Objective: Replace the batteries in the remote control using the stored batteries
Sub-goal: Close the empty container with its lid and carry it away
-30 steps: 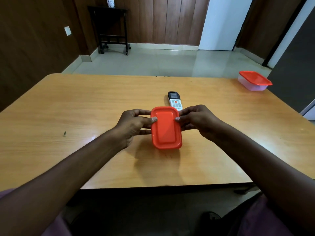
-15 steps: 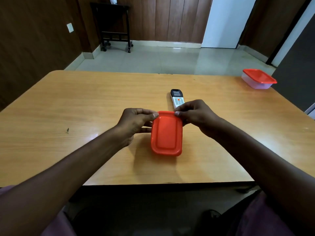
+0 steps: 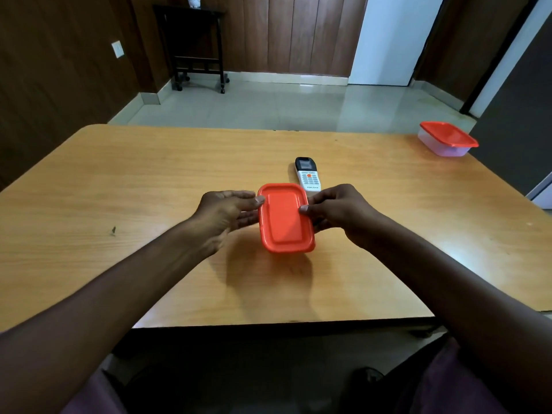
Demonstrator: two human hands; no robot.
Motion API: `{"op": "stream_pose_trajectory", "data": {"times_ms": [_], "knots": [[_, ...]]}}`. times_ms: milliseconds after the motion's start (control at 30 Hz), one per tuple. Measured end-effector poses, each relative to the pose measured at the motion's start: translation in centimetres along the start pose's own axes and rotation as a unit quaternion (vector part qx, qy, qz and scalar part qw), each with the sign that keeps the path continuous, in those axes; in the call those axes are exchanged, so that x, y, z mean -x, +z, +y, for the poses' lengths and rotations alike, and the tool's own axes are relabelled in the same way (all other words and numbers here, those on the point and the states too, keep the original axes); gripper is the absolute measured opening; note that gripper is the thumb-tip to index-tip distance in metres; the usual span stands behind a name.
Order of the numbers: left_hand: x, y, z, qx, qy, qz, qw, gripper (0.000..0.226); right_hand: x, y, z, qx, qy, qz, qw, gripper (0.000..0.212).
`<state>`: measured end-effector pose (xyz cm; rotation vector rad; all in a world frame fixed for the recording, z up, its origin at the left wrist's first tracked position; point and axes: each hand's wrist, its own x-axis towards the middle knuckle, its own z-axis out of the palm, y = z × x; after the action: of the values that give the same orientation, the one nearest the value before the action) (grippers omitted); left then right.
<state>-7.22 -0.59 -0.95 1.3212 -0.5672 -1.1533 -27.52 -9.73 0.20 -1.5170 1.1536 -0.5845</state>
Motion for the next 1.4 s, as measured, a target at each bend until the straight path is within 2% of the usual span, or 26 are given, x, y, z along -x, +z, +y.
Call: {"op": "stream_pose_trajectory", "data": {"times_ms": [100,200,367,500,633,733,833,933,1067,1233,1400], "knots": [[0.7,0.0,0.0,-0.046,-0.040,-0.037,0.997,0.030,-0.3,0.1,-0.1,-0.008,-0.003,0.038,0.999,0.009],[0.9,0.3,0.0,-0.063,-0.035,-0.004,0.997,0.029,-0.3,0.3,0.1,-0.036,-0.028,0.052,0.998,0.013],[0.9,0.4,0.0,-0.041,-0.013,0.040,0.998,0.018,0.5,0.1,-0.1,-0.069,0.010,-0.032,0.997,0.029],[1.4,0.3,-0.8,-0.004,0.016,0.047,0.999,0.027,0.5,0.4,-0.3,-0.055,0.015,-0.031,0.998,0.019],[2.1,0.9,-1.8,0.002,-0.015,0.061,0.998,0.034,0.4,1.3,-0.4,-0.113,0.030,0.001,0.993,0.017],[2.4,1.2,-2.0,0.081,-0.020,0.059,0.995,0.037,0.9,1.9,-0.2,-0.167,0.062,-0.049,0.983,0.020],[2.0,1.0,-1.8,0.090,-0.013,0.089,0.992,0.032,1.5,2.5,0.0,-0.173,0.092,-0.100,0.975,0.030],[1.4,1.0,-1.6,0.027,-0.002,0.115,0.993,0.023,1.4,2.5,0.2,-0.145,0.066,-0.057,0.986,0.039],[1.0,0.5,-1.0,-0.034,0.011,0.119,0.992,0.019,0.5,1.0,0.1,-0.128,0.033,0.028,0.991,0.036],[1.1,-0.5,-0.9,-0.070,0.044,0.102,0.991,0.017,-0.2,-0.4,0.2,-0.083,0.008,0.031,0.996,0.015],[1.1,-2.2,-0.7,-0.034,0.056,0.100,0.993,0.017,-0.3,0.3,0.7,-0.096,0.018,-0.004,0.995,0.016]]}}
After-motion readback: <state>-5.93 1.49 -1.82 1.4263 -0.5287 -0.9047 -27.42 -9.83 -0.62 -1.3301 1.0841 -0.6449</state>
